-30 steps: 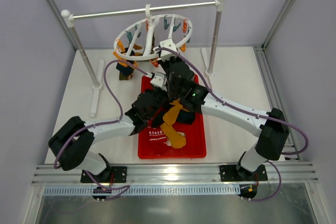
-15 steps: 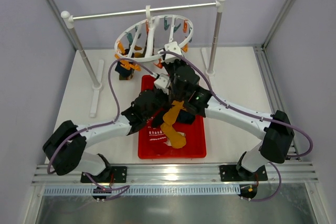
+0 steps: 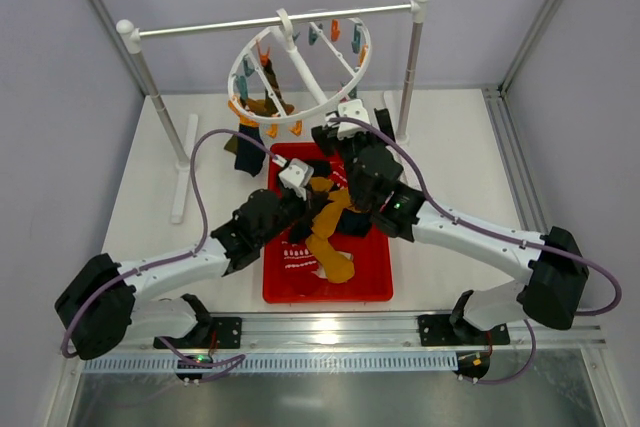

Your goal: Remove the socks clipped to the hanger

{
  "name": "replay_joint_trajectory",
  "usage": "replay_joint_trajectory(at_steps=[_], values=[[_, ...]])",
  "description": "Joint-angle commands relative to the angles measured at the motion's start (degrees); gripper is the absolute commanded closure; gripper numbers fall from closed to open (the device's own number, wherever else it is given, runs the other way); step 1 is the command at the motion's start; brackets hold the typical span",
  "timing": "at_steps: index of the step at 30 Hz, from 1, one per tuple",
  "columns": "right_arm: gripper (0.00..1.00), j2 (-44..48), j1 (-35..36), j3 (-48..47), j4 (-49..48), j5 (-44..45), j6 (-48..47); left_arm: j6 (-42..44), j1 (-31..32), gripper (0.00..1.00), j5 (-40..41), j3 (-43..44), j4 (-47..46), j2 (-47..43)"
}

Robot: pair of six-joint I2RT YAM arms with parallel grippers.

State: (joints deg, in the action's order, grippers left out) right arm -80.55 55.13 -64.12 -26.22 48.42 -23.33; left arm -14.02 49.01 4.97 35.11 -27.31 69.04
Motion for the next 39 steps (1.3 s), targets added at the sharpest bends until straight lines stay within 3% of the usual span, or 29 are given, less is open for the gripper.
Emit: replay_joint_trajectory(at_steps=[1,9,16,19,20,21,22,39], values=[[0.0,5.4,0.2,3.6,-4.6,2.1,2.2,-1.4,1.3,1.0,-0.1,-3.5,-2.7,-1.0],[0.0,17.7,0.1,15.1,-8.4,4.8,1.5,-1.0,5.7,1.0,6.9,-6.1,-5.9,1.8],[0.0,25.7,-0.5,21.6,-10.4,4.4,2.6,-2.0,6.3,1.0,9.4,-2.2,-2.7,8.2],[0.0,27.5,-1.1,23.2,-10.7,4.4,2.6,-1.9,7.2,0.66,9.8,-1.0,0.4,8.7],[0.0,27.8,-1.4,23.7,-10.9,4.4,2.6,-1.9,7.9,0.37,10.0,-0.9,1.2,8.6],[0.0,28.1,-1.6,23.9,-10.9,4.4,2.7,-2.0,8.3,0.15,10.1,-0.9,2.6,8.3],[0.0,28.3,-1.9,24.2,-11.0,4.5,2.7,-2.1,8.9,0.01,11.9,-0.7,5.5,8.1],[0.0,29.7,-5.0,25.4,-9.6,2.6,5.8,-14.7,16.9,0.0,49.0,0.6,29.7,-1.5]])
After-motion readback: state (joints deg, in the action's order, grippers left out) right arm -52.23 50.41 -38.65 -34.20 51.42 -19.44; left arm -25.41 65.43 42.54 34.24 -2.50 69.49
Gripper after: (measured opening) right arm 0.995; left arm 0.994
